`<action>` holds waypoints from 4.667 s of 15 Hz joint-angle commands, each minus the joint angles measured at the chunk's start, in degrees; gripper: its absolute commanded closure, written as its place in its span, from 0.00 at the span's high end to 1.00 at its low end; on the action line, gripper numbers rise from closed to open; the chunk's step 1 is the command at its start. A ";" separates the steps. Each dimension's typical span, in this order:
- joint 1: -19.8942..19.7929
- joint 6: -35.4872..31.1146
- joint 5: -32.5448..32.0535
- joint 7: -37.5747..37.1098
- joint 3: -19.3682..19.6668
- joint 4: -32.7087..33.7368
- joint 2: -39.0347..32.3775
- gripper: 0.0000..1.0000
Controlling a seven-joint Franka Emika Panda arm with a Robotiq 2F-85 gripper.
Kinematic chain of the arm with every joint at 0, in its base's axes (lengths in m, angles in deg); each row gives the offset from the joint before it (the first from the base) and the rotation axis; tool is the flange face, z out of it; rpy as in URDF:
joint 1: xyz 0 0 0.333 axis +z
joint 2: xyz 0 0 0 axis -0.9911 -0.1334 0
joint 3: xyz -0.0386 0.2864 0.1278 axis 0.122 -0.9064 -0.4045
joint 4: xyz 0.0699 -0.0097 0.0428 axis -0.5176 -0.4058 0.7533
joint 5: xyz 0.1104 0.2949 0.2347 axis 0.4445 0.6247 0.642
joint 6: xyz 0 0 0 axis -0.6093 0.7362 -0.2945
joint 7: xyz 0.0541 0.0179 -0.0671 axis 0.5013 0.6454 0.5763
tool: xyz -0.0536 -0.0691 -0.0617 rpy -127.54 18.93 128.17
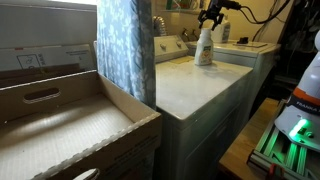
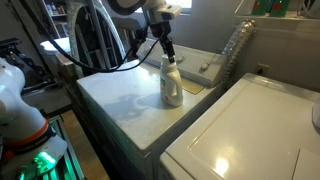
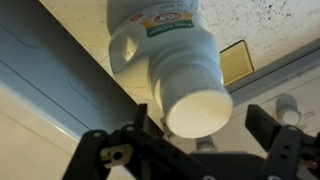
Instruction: Pick up the lid of the detergent and put it on the drying machine
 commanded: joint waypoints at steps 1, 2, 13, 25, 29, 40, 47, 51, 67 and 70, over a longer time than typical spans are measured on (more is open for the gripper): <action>0.47 3.57 0.68 2.21 0.60 3.09 -2.96 1.00; 0.50 4.25 0.53 2.54 0.54 3.61 -3.30 1.00; 0.33 9.27 -0.50 4.06 0.61 7.61 -4.75 0.39; 0.35 12.07 -3.46 2.95 0.27 10.23 -2.74 0.39; 0.51 12.22 -4.36 2.88 0.06 10.72 -1.03 0.39; 5.14 21.03 2.66 4.99 -3.16 5.34 6.23 0.39; 7.91 9.57 3.76 10.59 -4.97 -5.65 2.84 0.39; 8.41 1.70 3.75 11.34 -5.38 -10.46 0.28 0.39; 8.30 -9.41 3.48 9.30 -6.19 -15.56 -6.64 0.39; 8.27 -9.36 3.21 8.32 -6.24 -15.43 -6.95 0.89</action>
